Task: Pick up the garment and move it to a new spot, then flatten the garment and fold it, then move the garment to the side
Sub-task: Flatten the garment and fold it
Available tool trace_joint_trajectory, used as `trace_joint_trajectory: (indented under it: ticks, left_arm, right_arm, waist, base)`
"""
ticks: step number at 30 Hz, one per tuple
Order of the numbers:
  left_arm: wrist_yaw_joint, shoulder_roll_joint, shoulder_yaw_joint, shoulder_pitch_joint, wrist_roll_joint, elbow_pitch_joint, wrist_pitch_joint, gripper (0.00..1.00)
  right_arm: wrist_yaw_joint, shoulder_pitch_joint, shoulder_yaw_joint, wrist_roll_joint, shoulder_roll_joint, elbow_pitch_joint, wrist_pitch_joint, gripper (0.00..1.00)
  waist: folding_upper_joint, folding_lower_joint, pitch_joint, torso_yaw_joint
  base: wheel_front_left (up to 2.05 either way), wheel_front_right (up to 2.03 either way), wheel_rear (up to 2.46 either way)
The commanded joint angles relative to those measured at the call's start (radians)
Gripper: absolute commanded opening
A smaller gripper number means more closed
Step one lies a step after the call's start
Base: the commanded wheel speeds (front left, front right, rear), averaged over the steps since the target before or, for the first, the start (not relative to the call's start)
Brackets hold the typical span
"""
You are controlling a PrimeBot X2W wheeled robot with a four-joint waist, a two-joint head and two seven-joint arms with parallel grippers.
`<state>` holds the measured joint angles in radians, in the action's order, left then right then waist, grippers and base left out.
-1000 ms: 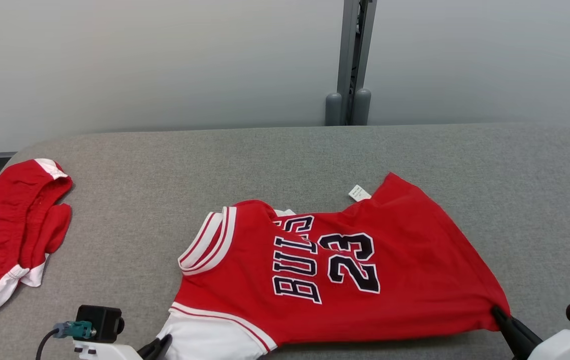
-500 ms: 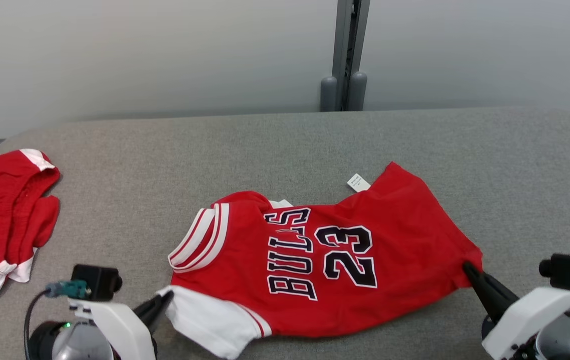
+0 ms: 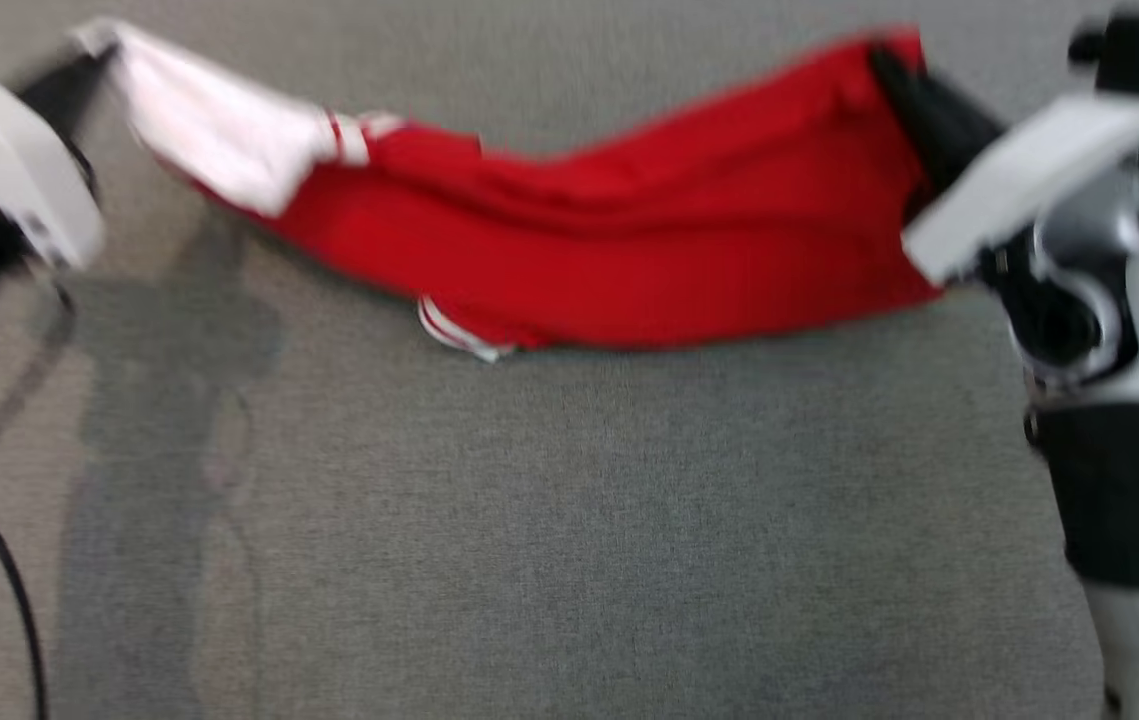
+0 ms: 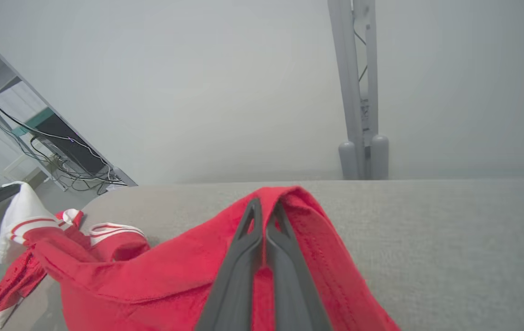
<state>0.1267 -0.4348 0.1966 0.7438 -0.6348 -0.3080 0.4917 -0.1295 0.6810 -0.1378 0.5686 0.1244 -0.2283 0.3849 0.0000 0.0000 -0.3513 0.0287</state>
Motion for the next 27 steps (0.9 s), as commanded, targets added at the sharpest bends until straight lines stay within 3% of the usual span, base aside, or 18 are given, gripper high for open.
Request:
trace_joint_trajectory:
  ticks: [1, 9, 16, 21, 27]
  left_arm:
    - [0.006, -0.031, 0.010, 0.110, -0.018, -0.033, -0.011, 0.00]
    - [0.004, -0.135, 0.131, 0.598, -0.020, -0.167, -0.128, 0.00]
    - [0.005, -0.129, 0.205, 0.929, -0.023, -0.298, -0.431, 0.00]
    - [0.005, -0.127, 0.275, 0.998, -0.069, -0.331, -0.581, 0.00]
    - [0.004, -0.176, 0.493, 0.905, -0.174, -0.392, -0.452, 0.00]
  right_arm:
    - [-0.002, 0.110, -0.016, 0.007, -0.016, -0.035, -0.026, 0.00]
    - [-0.002, 0.630, -0.007, 0.045, -0.060, -0.194, -0.210, 0.00]
    - [-0.002, 0.981, 0.080, 0.021, -0.068, -0.330, -0.527, 0.00]
    - [-0.002, 1.048, 0.080, 0.002, -0.064, -0.368, -0.633, 0.00]
    - [-0.002, 0.922, 0.003, 0.030, -0.022, -0.487, -0.624, 0.00]
  waist:
    - [0.0000, 0.0000, -0.184, 0.038]
    - [0.0000, 0.0000, -0.383, 0.070]
    - [0.0000, 0.0000, -0.408, 0.080]
    - [0.0000, 0.0000, -0.400, 0.075]
    - [0.0000, 0.0000, -0.367, 0.058]
  base:
    - [0.00, 0.00, 0.00]
    - [0.00, 0.00, 0.00]
    - [0.00, 0.00, 0.00]
    - [0.00, 0.00, 0.00]
    - [0.00, 0.00, 0.00]
